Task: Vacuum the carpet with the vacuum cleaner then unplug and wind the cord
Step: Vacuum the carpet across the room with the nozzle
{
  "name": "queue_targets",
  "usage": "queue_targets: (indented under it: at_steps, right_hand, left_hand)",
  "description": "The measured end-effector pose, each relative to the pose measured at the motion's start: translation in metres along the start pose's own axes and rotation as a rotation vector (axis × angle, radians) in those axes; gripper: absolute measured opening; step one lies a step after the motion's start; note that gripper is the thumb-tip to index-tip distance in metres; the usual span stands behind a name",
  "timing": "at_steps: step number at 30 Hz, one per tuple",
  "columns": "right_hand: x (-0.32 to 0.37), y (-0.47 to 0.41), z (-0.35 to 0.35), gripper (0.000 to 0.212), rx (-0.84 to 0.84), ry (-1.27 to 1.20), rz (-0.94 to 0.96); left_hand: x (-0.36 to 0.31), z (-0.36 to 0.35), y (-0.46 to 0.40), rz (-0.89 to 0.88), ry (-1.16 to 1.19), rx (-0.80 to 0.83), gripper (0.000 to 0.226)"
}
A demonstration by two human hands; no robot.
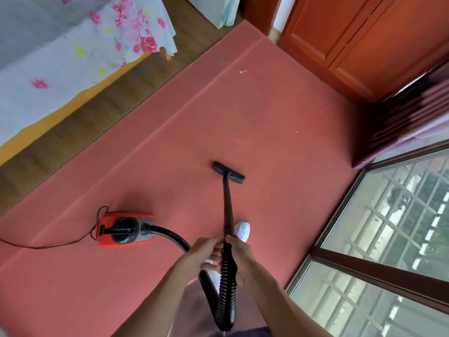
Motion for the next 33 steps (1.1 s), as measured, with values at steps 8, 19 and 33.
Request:
queue_targets:
  at_steps: [8, 19, 33]
  right_hand:
    - [0.088, -0.067, -0.012, 0.009, -0.159, 0.346, 0.175]
    - [0.081, -0.066, -0.008, 0.024, -0.099, 0.399, 0.119]
    - [0.174, -0.093, -0.026, 0.025, -0.073, 0.415, 0.164]
  left_hand:
    - [-0.016, 0.026, -0.005, -0.032, 0.022, -0.089, 0.024]
    - [-0.059, 0.02, -0.011, -0.027, 0.053, -0.217, 0.024]
    - [-0.11, -0.007, -0.021, -0.06, 0.166, -0.425, 0.015]
Point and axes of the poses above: each hand's wrist, its own y-axis away from the middle knuckle, its own z-axis out of the back of the hand, x = y × z, the point moved 1 cm from there along -y, towards the middle knuckle, and after that the axes turned 1 degree about -y, right-handed, at the moved point
